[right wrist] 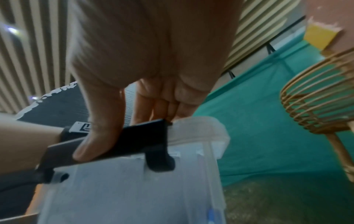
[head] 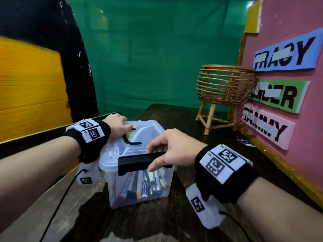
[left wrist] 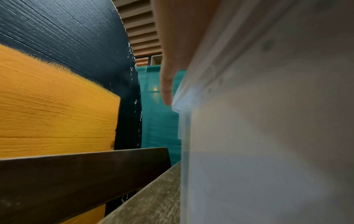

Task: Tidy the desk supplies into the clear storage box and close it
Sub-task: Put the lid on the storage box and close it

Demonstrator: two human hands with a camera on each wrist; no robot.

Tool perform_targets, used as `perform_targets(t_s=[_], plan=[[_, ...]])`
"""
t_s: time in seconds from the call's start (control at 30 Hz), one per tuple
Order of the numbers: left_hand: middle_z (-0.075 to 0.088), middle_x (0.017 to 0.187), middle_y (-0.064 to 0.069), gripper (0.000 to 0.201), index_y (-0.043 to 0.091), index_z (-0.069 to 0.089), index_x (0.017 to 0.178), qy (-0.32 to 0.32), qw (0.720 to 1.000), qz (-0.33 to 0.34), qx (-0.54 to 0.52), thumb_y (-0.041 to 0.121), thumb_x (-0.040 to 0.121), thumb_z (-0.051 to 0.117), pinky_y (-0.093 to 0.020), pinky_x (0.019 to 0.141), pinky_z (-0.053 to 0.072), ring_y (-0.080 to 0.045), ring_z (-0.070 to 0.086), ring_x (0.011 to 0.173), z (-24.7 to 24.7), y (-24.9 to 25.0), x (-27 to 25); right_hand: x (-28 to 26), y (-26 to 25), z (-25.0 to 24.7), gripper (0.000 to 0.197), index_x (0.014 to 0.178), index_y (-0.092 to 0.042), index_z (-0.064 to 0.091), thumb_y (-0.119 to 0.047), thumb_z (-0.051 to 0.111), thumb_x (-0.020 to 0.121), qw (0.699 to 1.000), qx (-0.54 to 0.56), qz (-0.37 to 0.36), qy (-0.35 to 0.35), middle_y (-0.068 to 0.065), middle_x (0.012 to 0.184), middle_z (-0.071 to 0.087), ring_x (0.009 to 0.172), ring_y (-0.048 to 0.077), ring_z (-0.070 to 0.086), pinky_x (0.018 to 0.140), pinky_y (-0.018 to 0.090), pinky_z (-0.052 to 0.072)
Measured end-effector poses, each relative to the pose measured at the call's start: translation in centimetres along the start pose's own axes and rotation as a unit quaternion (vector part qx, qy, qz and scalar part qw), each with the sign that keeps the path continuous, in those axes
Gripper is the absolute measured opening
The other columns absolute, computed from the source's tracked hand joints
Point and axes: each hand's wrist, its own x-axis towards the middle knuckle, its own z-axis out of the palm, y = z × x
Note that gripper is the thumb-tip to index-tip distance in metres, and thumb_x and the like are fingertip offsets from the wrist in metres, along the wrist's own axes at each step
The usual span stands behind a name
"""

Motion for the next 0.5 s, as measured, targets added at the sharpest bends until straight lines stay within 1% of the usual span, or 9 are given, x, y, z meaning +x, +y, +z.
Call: perform_targets(t_s=[0.07,0.1,0.17,0.2,0.27,0.37,0.43,0.47,0.5], plan=[[0.044,0.139,-0.018,0.056,0.011,0.045,0.136,0.031,0.999,0.000,0.016,0.048,0.094,0.041,-0.032,0.106,0.032,-0.032,0.039,0.130,0.1,-0.2,0.5,-0.4,0.7,0.0,0.031,0.092,-0.017,0.071,-0.020,0.084,0.064,0.998,0.064,0.008,-0.008,-0.011,0.076,0.063,0.072,0.002,0.056,0.073,0.019,0.047],[0.050,0.134,-0.018,0.056,0.010,0.051,0.130,0.034,0.999,-0.011,0.003,0.051,0.092,0.042,-0.031,0.100,0.036,-0.032,0.044,0.125,0.2,-0.5,0.9,-0.6,1.1,0.1,0.030,0.089,-0.017,0.070,-0.018,0.085,0.063,0.995,0.100,0.012,-0.009,-0.009,0.075,0.063,0.071,0.003,0.057,0.071,0.020,0.048],[0.061,0.119,-0.017,0.065,0.005,0.060,0.116,-0.001,0.997,-0.057,-0.046,0.060,0.087,0.044,-0.029,0.083,0.042,-0.031,0.056,0.106,0.4,-0.9,1.1,-1.0,1.6,0.4,0.029,0.086,-0.017,0.070,-0.014,0.085,0.062,0.989,0.149,0.015,-0.008,-0.008,0.074,0.064,0.069,0.003,0.057,0.065,0.020,0.048],[0.063,0.111,-0.016,0.070,0.002,0.063,0.110,-0.019,0.994,-0.081,-0.072,0.065,0.084,0.045,-0.028,0.078,0.042,-0.030,0.058,0.097,0.4,-1.0,1.3,-1.1,1.7,0.5,0.028,0.084,-0.018,0.070,-0.013,0.085,0.061,0.987,0.160,0.013,-0.009,-0.008,0.073,0.064,0.068,0.002,0.057,0.063,0.017,0.048],[0.061,0.099,-0.013,0.070,0.002,0.062,0.101,-0.028,0.984,-0.117,-0.129,0.067,0.076,0.055,-0.027,0.075,0.043,-0.028,0.057,0.088,0.6,-1.4,1.9,-0.8,2.0,0.5,0.027,0.082,-0.018,0.069,-0.012,0.085,0.061,0.984,0.175,0.011,-0.016,-0.008,0.072,0.063,0.067,0.002,0.057,0.062,0.015,0.046],[0.063,0.088,-0.011,0.061,0.005,0.060,0.082,-0.044,0.961,-0.141,-0.235,0.061,0.062,0.073,-0.031,0.078,0.050,-0.030,0.061,0.084,0.2,-1.9,2.1,-0.7,1.8,0.1,0.027,0.083,-0.015,0.070,-0.011,0.085,0.061,0.982,0.186,0.014,-0.029,-0.004,0.074,0.063,0.069,0.004,0.057,0.064,0.015,0.046],[0.071,0.081,-0.014,0.067,0.004,0.066,0.084,-0.099,0.932,-0.150,-0.315,0.055,0.044,0.082,-0.037,0.079,0.056,-0.032,0.068,0.079,0.2,-2.5,2.4,-0.7,1.8,0.1,0.026,0.082,-0.016,0.070,-0.011,0.085,0.061,0.980,0.194,0.014,-0.036,-0.002,0.075,0.062,0.069,0.007,0.056,0.065,0.018,0.046],[0.073,0.077,-0.014,0.070,0.004,0.069,0.088,-0.115,0.920,-0.150,-0.342,0.053,0.040,0.083,-0.038,0.077,0.057,-0.031,0.069,0.073,0.2,-2.6,2.4,-0.6,1.9,0.1,0.026,0.081,-0.016,0.070,-0.012,0.085,0.061,0.979,0.198,0.013,-0.037,-0.001,0.075,0.062,0.069,0.008,0.056,0.066,0.020,0.045],[0.073,0.076,-0.014,0.070,0.004,0.071,0.090,-0.114,0.916,-0.147,-0.356,0.052,0.041,0.083,-0.037,0.075,0.058,-0.030,0.068,0.069,0.3,-2.7,2.3,-0.6,1.9,0.2,0.026,0.081,-0.016,0.070,-0.012,0.085,0.061,0.979,0.202,0.012,-0.036,-0.001,0.075,0.062,0.069,0.009,0.055,0.066,0.021,0.045]])
